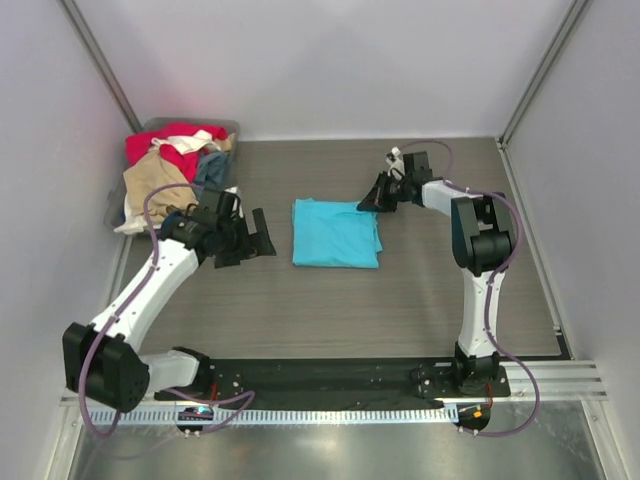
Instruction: Fold and stack the t-shirts
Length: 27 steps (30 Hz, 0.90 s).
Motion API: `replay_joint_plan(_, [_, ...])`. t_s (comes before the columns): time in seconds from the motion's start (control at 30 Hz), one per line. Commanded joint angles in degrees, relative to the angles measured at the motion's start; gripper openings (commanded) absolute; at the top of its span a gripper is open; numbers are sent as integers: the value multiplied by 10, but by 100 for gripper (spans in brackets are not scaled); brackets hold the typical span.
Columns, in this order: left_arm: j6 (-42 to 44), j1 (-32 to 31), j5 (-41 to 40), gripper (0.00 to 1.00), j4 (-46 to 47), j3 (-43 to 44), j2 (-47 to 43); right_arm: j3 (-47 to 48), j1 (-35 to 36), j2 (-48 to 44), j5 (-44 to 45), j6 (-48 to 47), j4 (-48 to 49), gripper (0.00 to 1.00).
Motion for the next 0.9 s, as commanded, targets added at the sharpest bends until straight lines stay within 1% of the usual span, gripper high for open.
replay_joint_plan(0.0, [14, 0, -20, 100, -6, -11, -53, -27, -13, 15, -1, -40, 8, 1])
replay_joint_plan(0.1, [14, 1, -20, 100, -22, -23, -81, -35, -27, 36, -37, -63, 12, 1])
replay_joint_plan(0.17, [18, 1, -24, 100, -31, -23, -101, -18, -40, 62, -72, -72, 12, 1])
replay_joint_plan(0.2, [21, 0, -33, 100, -39, -23, -107, -10, -41, 67, -113, -75, 8, 1])
replay_joint_plan(0.23, [25, 1, -37, 100, -45, -23, -113, 0, -43, 72, -133, -86, 1, 1])
replay_joint_plan(0.27, [27, 1, -41, 100, -48, -21, -125, 22, -43, 74, -146, -92, -9, 7])
replay_joint_plan(0.3, [30, 1, -45, 100, -53, -21, -130, 32, -43, 68, -163, -98, -31, 17])
replay_joint_plan(0.33, [34, 1, -53, 100, -53, -23, -137, 49, -42, 58, -173, -106, -38, 46])
replay_joint_plan(0.37, [36, 0, -56, 100, -53, -29, -151, 53, -41, 47, -174, -105, -45, 57])
replay_joint_plan(0.4, [37, 1, -58, 100, -49, -33, -158, 56, -41, 15, -170, -104, -47, 65])
replay_joint_plan(0.47, [38, 1, -63, 100, -46, -47, -170, 55, -42, -22, -139, -106, -63, 78])
replay_joint_plan(0.5, [38, 1, -63, 100, -46, -52, -183, 52, -43, -38, -106, -107, -72, 78])
replay_joint_plan(0.53, [36, 1, -65, 100, -45, -57, -189, 30, -44, -73, -45, -107, -75, 80])
replay_joint_plan(0.6, [36, 1, -65, 100, -45, -70, -209, 4, -44, -102, 18, -108, -89, 80])
replay_joint_plan(0.63, [34, 1, -65, 100, -47, -73, -217, -31, -44, -130, 37, -109, -89, 80])
replay_joint_plan(0.77, [33, 1, -65, 100, -54, -75, -253, -121, -44, -185, 113, -116, -89, 80])
replay_joint_plan(0.87, [33, 0, -64, 100, -40, -87, -275, -167, -44, -198, 130, -118, -83, 81])
